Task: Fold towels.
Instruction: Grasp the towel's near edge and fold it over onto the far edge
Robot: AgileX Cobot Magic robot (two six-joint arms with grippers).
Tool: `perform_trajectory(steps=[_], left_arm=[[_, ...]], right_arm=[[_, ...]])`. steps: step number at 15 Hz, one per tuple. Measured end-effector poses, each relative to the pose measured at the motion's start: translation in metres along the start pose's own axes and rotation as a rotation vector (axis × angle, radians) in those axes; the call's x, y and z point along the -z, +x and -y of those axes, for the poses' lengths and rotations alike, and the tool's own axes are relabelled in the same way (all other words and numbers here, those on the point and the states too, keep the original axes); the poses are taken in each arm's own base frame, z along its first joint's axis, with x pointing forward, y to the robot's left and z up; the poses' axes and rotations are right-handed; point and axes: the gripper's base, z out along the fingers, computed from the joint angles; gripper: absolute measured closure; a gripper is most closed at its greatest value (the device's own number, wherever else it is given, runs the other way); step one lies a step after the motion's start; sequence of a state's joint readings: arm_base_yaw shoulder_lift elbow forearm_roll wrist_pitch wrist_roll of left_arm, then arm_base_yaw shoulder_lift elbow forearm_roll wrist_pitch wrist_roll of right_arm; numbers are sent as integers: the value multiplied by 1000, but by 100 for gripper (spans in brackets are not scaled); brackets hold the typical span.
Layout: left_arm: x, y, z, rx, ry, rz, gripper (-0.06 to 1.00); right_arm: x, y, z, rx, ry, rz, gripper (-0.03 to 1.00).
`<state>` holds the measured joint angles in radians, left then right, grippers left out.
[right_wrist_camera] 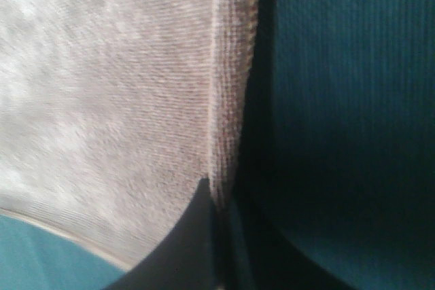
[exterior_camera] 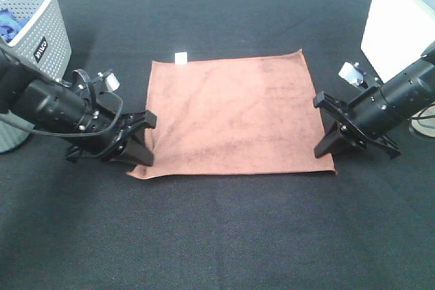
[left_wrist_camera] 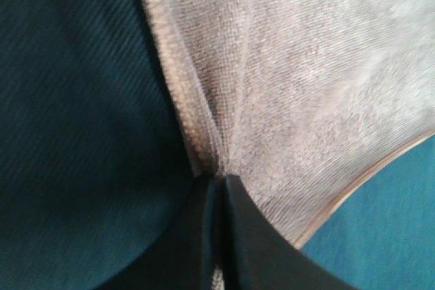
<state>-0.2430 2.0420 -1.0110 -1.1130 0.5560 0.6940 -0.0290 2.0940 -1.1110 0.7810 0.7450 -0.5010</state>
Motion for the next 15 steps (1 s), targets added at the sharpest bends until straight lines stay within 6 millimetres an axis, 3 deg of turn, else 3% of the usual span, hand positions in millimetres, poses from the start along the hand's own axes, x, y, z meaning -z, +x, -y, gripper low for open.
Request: perform_trajectory(steps=[5, 9, 12, 15], left_arm=[[20, 19, 7, 2, -25, -111, 94], [29, 38, 5, 14, -30, -138, 94], [36, 30, 7, -8, -54, -53, 94], [47, -4, 16, -88, -94, 145, 94]], right_arm=[[18, 37, -1, 7, 54, -55, 97], [18, 47, -1, 2, 44, -92, 97], [24, 36, -6, 52, 36, -43, 97], [48, -7, -25, 138, 18, 143, 97]])
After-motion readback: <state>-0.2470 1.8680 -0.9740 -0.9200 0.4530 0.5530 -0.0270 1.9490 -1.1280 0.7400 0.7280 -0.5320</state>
